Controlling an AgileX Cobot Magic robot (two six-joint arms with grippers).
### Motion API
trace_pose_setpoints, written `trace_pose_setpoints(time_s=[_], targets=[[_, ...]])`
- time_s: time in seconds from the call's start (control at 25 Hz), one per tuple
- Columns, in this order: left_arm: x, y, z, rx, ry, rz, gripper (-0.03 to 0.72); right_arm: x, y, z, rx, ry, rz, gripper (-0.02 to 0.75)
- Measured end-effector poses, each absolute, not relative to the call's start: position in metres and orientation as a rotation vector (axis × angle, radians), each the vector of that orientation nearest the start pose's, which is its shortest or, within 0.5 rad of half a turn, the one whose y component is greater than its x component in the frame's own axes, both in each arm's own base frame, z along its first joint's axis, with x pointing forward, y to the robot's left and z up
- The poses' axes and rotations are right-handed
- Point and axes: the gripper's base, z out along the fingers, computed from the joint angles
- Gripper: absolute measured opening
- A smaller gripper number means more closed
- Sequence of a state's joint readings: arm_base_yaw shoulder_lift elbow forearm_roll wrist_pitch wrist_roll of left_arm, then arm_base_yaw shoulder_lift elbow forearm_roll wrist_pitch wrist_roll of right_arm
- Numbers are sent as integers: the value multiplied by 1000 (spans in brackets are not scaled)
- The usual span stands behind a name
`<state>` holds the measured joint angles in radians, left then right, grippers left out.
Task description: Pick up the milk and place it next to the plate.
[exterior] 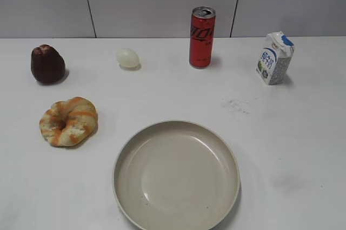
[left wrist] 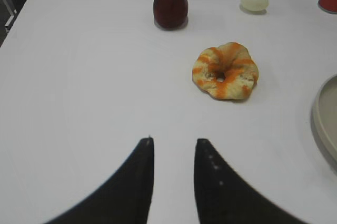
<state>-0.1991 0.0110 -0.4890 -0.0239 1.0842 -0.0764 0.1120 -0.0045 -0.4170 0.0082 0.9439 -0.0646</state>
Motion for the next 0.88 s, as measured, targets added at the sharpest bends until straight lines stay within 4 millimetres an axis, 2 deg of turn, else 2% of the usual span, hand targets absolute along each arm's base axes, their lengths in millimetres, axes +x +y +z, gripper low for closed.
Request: trace_pose_setpoints(time_s=[0.64, 0.76, 0.88], targets=[[-3, -1, 272, 130, 2091, -196, 209, 8, 2, 263, -175, 1996, 41, 575], [-3, -1, 272, 130, 2091, -196, 209, 11, 2, 271, -171, 1962, 40, 575], [-3, -1, 272, 130, 2091, -196, 209, 23, 3, 281, -166, 1911, 34, 575]])
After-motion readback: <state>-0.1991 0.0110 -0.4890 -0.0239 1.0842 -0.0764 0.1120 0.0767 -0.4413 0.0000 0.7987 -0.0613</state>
